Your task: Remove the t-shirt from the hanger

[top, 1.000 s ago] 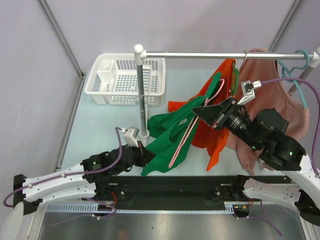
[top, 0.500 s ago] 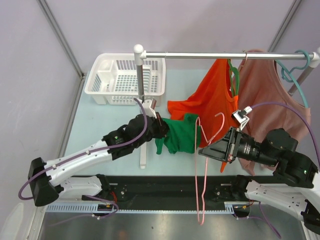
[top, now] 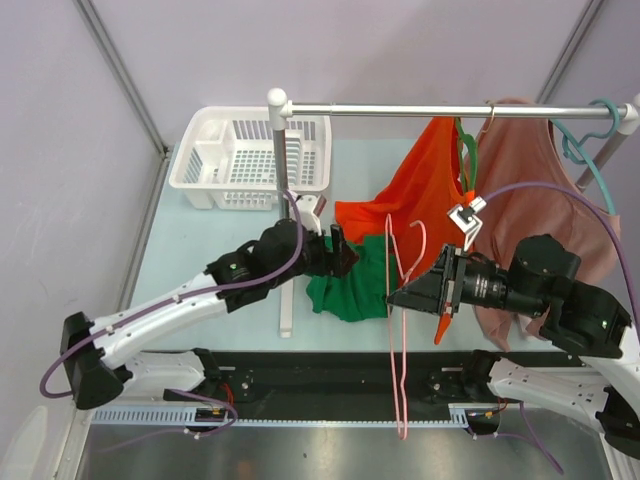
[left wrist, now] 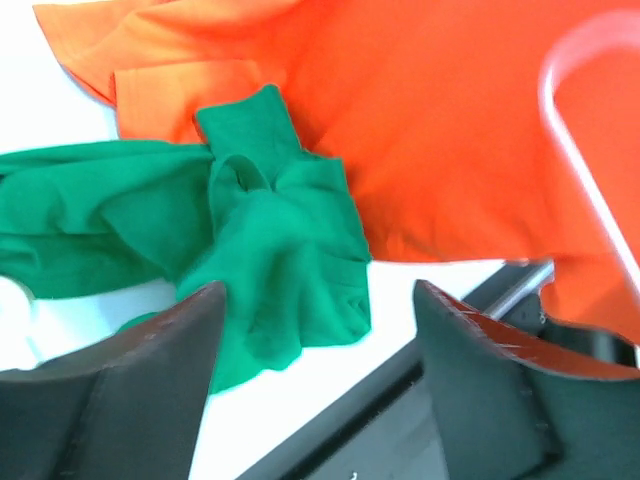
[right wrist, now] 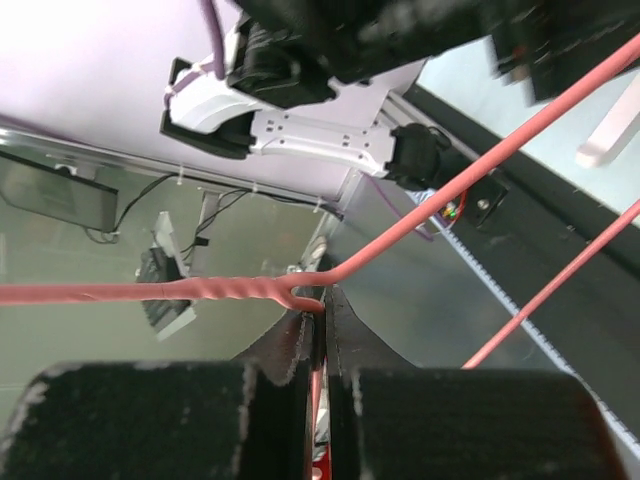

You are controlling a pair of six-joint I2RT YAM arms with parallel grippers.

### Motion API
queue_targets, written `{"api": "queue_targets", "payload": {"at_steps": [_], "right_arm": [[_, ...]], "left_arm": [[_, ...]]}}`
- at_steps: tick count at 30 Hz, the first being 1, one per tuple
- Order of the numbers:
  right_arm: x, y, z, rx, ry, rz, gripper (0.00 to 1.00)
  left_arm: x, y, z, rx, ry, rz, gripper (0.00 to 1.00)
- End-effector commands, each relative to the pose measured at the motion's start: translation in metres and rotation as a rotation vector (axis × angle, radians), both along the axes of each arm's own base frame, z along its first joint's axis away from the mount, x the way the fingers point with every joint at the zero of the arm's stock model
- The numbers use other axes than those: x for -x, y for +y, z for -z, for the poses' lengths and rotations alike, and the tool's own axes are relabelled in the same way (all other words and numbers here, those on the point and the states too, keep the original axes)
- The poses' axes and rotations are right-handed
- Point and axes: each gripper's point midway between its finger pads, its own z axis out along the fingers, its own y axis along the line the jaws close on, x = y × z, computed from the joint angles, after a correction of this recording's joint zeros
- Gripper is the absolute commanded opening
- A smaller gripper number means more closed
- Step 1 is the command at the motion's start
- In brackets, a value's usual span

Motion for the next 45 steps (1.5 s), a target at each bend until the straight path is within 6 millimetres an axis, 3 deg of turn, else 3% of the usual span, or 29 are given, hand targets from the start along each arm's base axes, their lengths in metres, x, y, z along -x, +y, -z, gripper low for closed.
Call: {"api": "queue_targets", "payload": {"at_steps": [1,3,4,5,7,9,12,13,14,16,17,18,19,20,22,23,26,29,36,38,39,43,45], "right_arm": [[-0.013,0.001,-0.013,0.028,-0.126,0.031,0.0],[-0.022,0.001,-0.013,0.048,-0.158,0.065,0.0],[-0.026,0.001,-0.012,0.062,-0.166,0.08,0.0],[-0.034,0.003,-0.009,0.086,-0.171,0.107,0.0],[-0.045,0.005,-0.006,0.109,-0.198,0.142,0.0],[-0.058,0.01,0.0,0.138,-0.225,0.17,0.0],[-0.086,0.011,0.01,0.206,-0.246,0.284,0.0],[-0.096,0.01,0.011,0.218,-0.252,0.329,0.0],[-0.103,0.013,0.012,0.222,-0.253,0.351,0.0],[-0.112,0.014,0.012,0.219,-0.248,0.397,0.0],[-0.116,0.016,0.009,0.201,-0.254,0.411,0.0],[-0.119,0.018,0.01,0.197,-0.254,0.42,0.0],[-0.122,0.019,0.008,0.186,-0.247,0.436,0.0],[-0.124,0.02,0.005,0.174,-0.248,0.446,0.0],[-0.125,0.022,0.002,0.161,-0.245,0.449,0.0],[-0.126,0.024,-0.001,0.149,-0.246,0.45,0.0],[-0.123,0.025,-0.005,0.133,-0.248,0.436,0.0],[-0.12,0.024,-0.007,0.126,-0.249,0.426,0.0],[-0.113,0.02,-0.011,0.102,-0.244,0.414,0.0],[-0.111,0.02,-0.012,0.097,-0.243,0.407,0.0],[-0.11,0.019,-0.013,0.091,-0.242,0.405,0.01],[-0.109,0.018,-0.018,0.074,-0.247,0.406,0.01],[-0.108,0.018,-0.02,0.073,-0.255,0.402,0.07]], "left_arm": [[0.034,0.012,-0.03,0.051,-0.027,0.151,0.86],[0.064,0.017,-0.04,0.138,-0.037,0.267,0.86],[0.077,0.015,-0.057,0.219,-0.069,0.327,0.86],[0.107,0.018,-0.065,0.294,-0.069,0.453,0.86],[0.136,0.02,-0.092,0.43,-0.104,0.552,0.9],[0.159,0.026,-0.106,0.5,-0.117,0.583,0.89],[0.168,0.023,-0.113,0.49,-0.109,0.563,0.88],[0.168,0.02,-0.108,0.463,-0.09,0.552,0.87],[0.162,0.02,-0.118,0.466,-0.105,0.505,0.87],[0.169,0.008,-0.107,0.398,-0.08,0.511,0.87],[0.163,0.007,-0.121,0.395,-0.11,0.477,0.87],[0.159,-0.001,-0.103,0.31,-0.089,0.441,0.87],[0.155,-0.004,-0.103,0.281,-0.091,0.42,0.87],[0.151,-0.007,-0.114,0.276,-0.099,0.403,0.87],[0.141,-0.016,-0.098,0.181,-0.08,0.359,0.84],[0.139,-0.019,-0.108,0.182,-0.097,0.359,0.82],[0.133,-0.025,-0.111,0.167,-0.115,0.342,0.77],[0.129,-0.028,-0.118,0.184,-0.138,0.333,0.66],[0.129,-0.04,-0.123,0.18,-0.149,0.353,0.27],[0.129,-0.042,-0.126,0.179,-0.158,0.359,0.23],[0.128,-0.044,-0.123,0.164,-0.156,0.358,0.16],[0.125,-0.045,-0.126,0.153,-0.168,0.351,0.13],[0.123,-0.045,-0.131,0.157,-0.174,0.343,0.0]]}}
